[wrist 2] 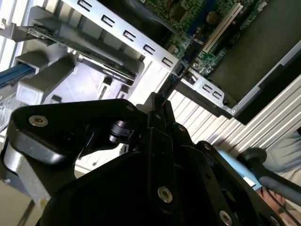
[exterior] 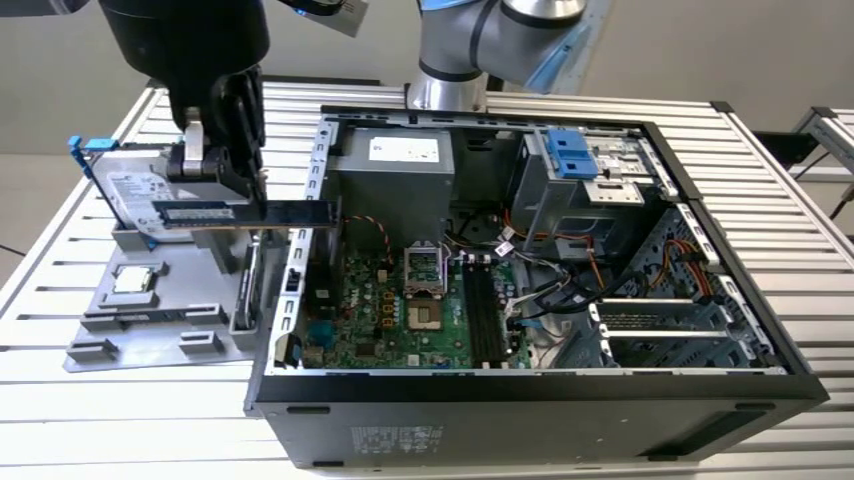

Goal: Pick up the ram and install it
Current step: 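Pick up the ram and move it above insertion slot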

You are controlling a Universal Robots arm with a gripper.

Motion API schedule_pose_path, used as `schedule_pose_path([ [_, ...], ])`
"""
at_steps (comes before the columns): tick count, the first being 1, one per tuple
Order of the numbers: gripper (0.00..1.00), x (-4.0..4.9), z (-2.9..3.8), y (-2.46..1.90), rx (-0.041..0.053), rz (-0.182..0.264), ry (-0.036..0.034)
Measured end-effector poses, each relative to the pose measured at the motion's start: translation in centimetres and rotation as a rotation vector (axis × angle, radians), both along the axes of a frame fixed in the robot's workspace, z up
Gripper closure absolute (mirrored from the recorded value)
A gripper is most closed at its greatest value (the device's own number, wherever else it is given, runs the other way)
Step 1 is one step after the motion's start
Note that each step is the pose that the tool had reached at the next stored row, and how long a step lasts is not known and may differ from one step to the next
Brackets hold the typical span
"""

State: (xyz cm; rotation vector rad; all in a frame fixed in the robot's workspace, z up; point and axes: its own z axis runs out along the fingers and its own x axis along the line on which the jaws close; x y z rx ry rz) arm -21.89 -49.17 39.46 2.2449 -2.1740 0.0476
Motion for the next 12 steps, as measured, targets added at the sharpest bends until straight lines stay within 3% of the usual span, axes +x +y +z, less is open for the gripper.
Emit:
schedule_pose_path([
  [12,1.00,0.86,0.00,0.01,-0.0003,0.000,0.0000],
])
